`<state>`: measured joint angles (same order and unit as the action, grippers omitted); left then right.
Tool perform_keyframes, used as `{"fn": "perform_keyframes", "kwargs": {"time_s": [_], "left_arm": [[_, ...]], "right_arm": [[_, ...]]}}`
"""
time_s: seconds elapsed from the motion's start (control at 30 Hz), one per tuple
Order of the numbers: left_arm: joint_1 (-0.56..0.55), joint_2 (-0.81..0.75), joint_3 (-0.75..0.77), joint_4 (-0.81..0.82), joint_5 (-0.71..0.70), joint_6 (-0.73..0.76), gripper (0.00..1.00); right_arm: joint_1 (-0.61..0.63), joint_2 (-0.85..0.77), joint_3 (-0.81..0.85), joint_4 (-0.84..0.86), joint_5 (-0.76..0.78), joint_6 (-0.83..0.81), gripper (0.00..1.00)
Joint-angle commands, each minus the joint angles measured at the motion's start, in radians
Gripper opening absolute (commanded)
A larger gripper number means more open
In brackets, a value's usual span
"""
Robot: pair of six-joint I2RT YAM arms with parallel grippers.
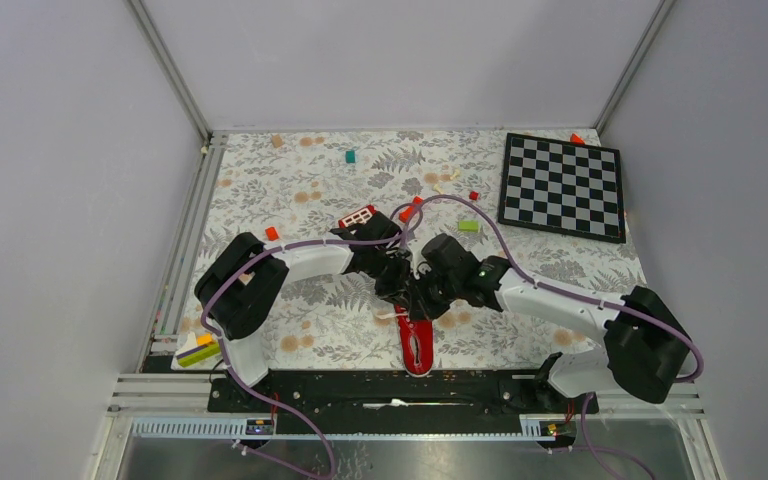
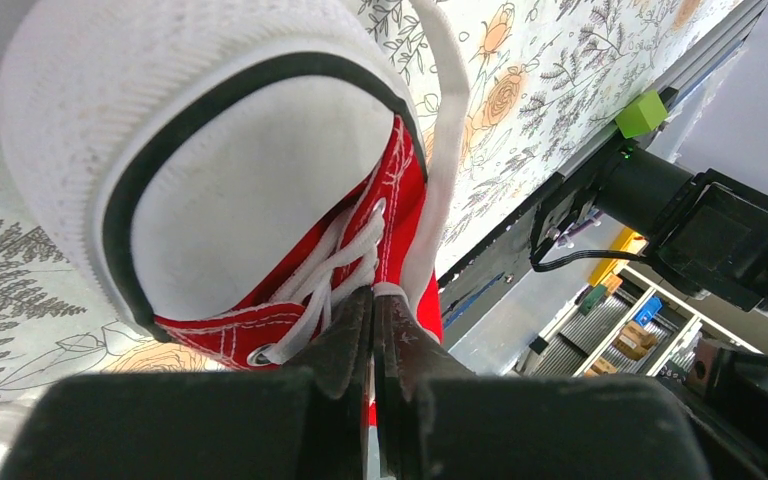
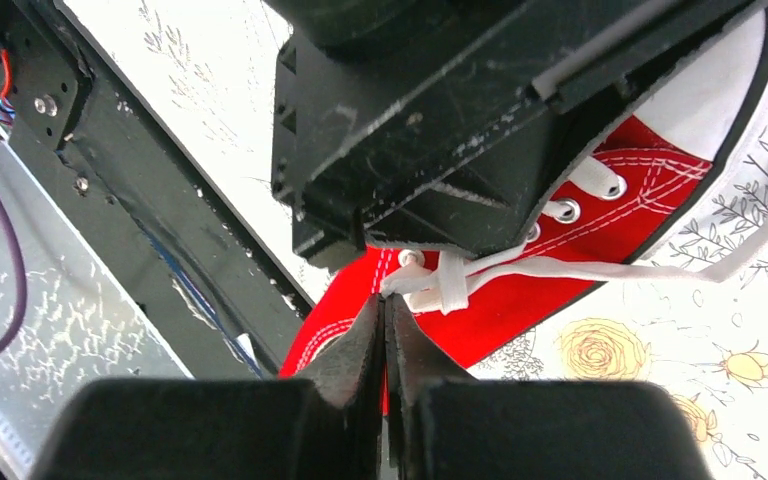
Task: Tie the shoes
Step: Cross the shoelace with the shoelace.
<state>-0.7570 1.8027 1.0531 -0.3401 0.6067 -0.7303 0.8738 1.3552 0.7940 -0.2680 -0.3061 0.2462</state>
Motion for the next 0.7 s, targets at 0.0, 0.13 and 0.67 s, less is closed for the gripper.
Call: {"fn": "perform_keyframes", "kwargs": {"time_s": [0.0,0.13,0.67], "left_arm": [[-0.001,0.006,0.008,0.026,-0.021,0.023,0.00],[0.000,0.004,0.005,0.026,-0.024,0.023,0.00],[0.001,0.002,0.005,0.026,-0.023,0.023,0.00]], "right_arm": [[0.011,0.045,0.098,-0.080,-0.120,0.069,0.00],[0.009,0.063,0.122,-0.114,-0.143,0.077,0.00],[0.010,-0.073,0.039,-0.061,0.067,0.152,0.32]]}}
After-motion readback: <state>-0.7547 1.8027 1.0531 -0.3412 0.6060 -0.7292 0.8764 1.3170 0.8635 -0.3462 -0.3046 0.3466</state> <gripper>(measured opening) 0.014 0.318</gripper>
